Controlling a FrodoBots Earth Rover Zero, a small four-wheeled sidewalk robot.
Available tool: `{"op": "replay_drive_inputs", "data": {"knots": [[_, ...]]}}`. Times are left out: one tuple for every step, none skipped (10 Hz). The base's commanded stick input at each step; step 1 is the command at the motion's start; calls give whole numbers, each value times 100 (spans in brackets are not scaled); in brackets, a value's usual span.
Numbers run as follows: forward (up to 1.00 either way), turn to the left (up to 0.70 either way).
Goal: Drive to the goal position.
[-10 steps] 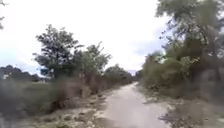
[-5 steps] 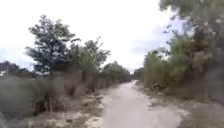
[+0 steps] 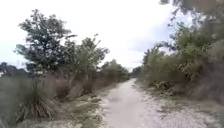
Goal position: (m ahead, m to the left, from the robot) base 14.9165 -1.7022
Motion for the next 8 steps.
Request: {"op": "replay_drive_inputs", "data": {"knots": [[85,0],[85,0],[85,0],[85,0],[85,0],[85,0],[85,0],[85,0]]}}
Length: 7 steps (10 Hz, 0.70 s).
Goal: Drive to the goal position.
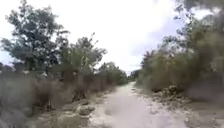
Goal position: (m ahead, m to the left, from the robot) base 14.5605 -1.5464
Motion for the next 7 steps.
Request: {"op": "replay_drive_inputs", "data": {"knots": [[85,0],[85,0],[85,0],[85,0],[85,0],[85,0],[85,0]]}}
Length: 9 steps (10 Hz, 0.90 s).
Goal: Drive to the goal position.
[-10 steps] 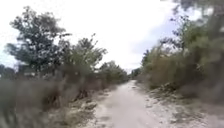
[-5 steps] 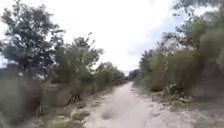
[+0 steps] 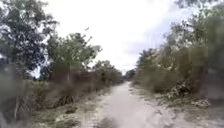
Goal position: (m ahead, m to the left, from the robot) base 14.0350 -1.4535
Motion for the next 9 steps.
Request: {"op": "replay_drive_inputs", "data": {"knots": [[85,0],[85,0],[85,0],[85,0],[85,0],[85,0],[85,0],[85,0],[85,0]]}}
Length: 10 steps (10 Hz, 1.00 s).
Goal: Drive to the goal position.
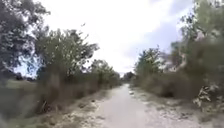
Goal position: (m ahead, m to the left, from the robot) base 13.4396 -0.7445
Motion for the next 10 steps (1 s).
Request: {"op": "replay_drive_inputs", "data": {"knots": [[85,0],[85,0],[85,0],[85,-7],[85,-32],[85,-31],[85,-8],[85,0],[85,0],[85,0]]}}
